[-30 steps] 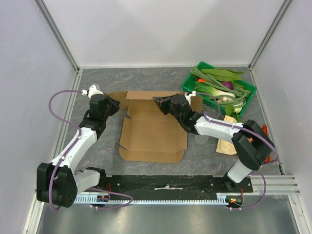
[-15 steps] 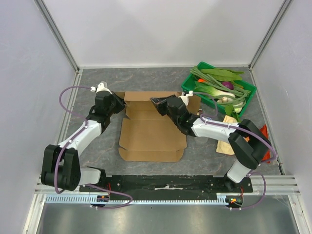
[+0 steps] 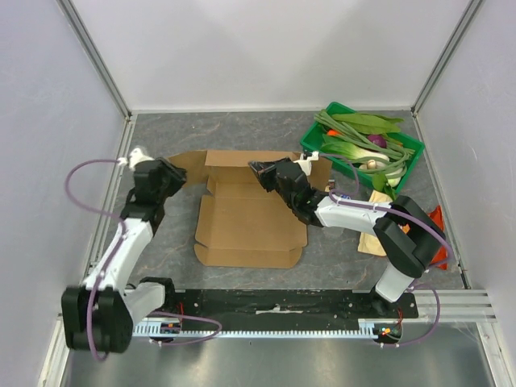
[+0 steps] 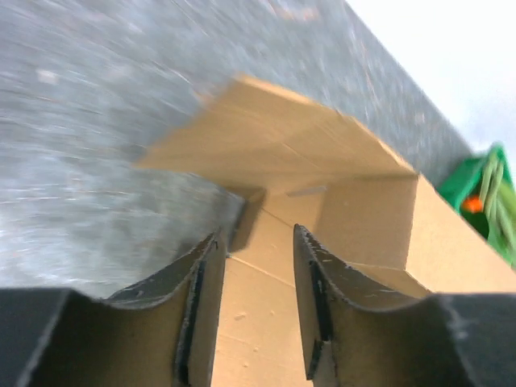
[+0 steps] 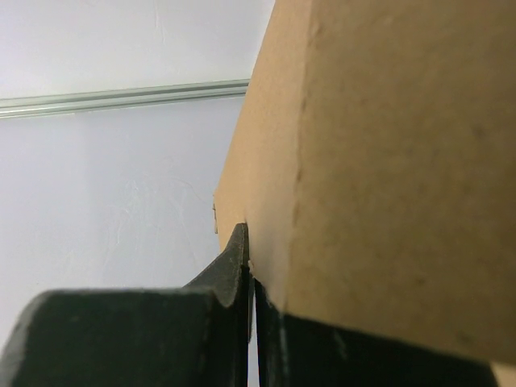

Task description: Fold the paper box

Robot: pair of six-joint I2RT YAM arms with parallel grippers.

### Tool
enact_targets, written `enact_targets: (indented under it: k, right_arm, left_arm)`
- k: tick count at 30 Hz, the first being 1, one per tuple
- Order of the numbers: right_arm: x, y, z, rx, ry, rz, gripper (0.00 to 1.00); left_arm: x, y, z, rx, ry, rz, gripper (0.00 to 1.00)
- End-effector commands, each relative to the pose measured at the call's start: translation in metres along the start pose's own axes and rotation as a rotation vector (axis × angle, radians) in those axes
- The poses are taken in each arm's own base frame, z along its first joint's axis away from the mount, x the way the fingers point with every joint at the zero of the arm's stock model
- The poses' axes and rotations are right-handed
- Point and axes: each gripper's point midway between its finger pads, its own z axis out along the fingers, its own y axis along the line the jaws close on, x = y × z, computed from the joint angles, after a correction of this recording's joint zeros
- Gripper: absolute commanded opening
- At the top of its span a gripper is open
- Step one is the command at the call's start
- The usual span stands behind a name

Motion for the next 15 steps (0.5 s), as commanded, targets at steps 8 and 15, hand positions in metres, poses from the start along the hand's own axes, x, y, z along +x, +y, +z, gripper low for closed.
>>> enact_targets:
  k: [8, 15]
  right_arm:
    - [-0.006, -0.037, 0.003, 0.084, -0.015, -0.084, 0.0]
    - [-0.003, -0.039, 0.002, 0.079, 0.0, -0.073, 0.0]
  left_arm:
    - [0.04, 0.012, -0.025, 0.152, 0.193, -0.13, 0.13]
    - [0.087, 0.053, -0.004, 0.026, 0.281, -0.169, 0.06]
